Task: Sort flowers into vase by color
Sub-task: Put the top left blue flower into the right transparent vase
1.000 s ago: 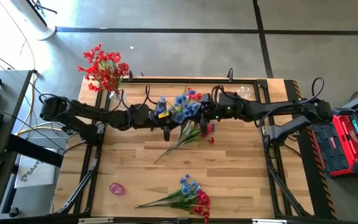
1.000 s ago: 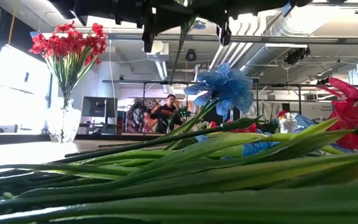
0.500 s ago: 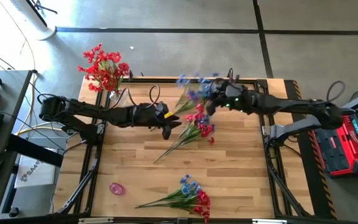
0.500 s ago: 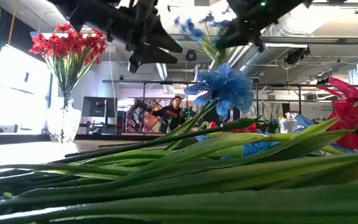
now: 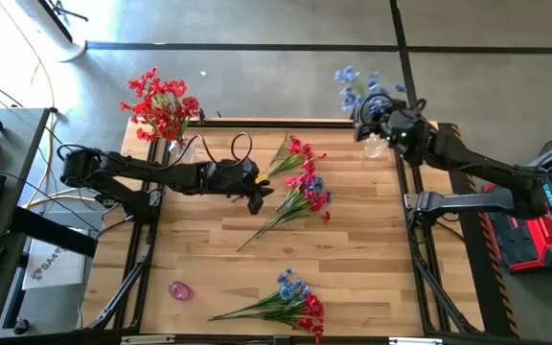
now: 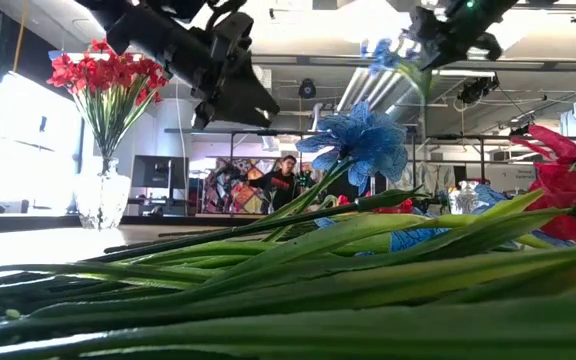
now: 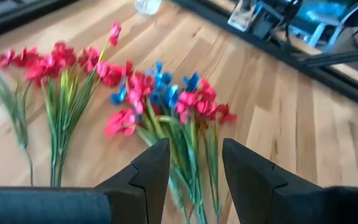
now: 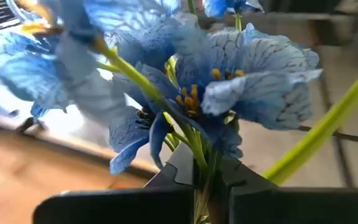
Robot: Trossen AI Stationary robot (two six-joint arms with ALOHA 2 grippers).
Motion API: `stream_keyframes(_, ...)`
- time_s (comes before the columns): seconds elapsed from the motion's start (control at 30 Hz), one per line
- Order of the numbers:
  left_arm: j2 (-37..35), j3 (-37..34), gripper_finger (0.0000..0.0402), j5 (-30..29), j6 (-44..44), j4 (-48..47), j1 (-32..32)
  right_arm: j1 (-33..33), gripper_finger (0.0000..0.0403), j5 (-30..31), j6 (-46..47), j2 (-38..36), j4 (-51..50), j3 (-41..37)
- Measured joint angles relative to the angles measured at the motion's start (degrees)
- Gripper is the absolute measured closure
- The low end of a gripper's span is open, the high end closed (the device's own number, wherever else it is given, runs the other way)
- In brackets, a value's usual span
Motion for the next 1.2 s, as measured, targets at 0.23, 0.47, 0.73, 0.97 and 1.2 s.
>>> stream_keyframes(0.23, 0.0, 0.0, 0.0264, 0.0, -2.3, -5.2, 0.0, -2.9, 0.0403, 8.6, 0.5, -1.9, -4.6, 0.0)
stream_keyframes(0.47, 0.0, 0.0, 0.0264, -0.3, -1.3, -5.5, 0.3, -6.4, 0.0403, 9.8, 2.0, -1.8, -7.2, 0.0)
stream_keyframes(0.73, 0.0, 0.0, 0.0264, -0.4, -1.3, -5.5, 1.8, -9.3, 0.0403, 8.9, 4.3, -1.7, -7.8, 0.0)
stream_keyframes(0.97, 0.0, 0.0, 0.0264, -0.4, -1.3, -5.5, 2.6, -10.6, 0.0403, 8.9, 8.5, 1.4, -10.7, 0.0)
stream_keyframes(1.2, 0.0, 0.0, 0.0264, -0.4, -1.7, -5.5, 2.6, -11.2, 0.0400, 8.1, 11.3, 5.2, -11.1, 0.0)
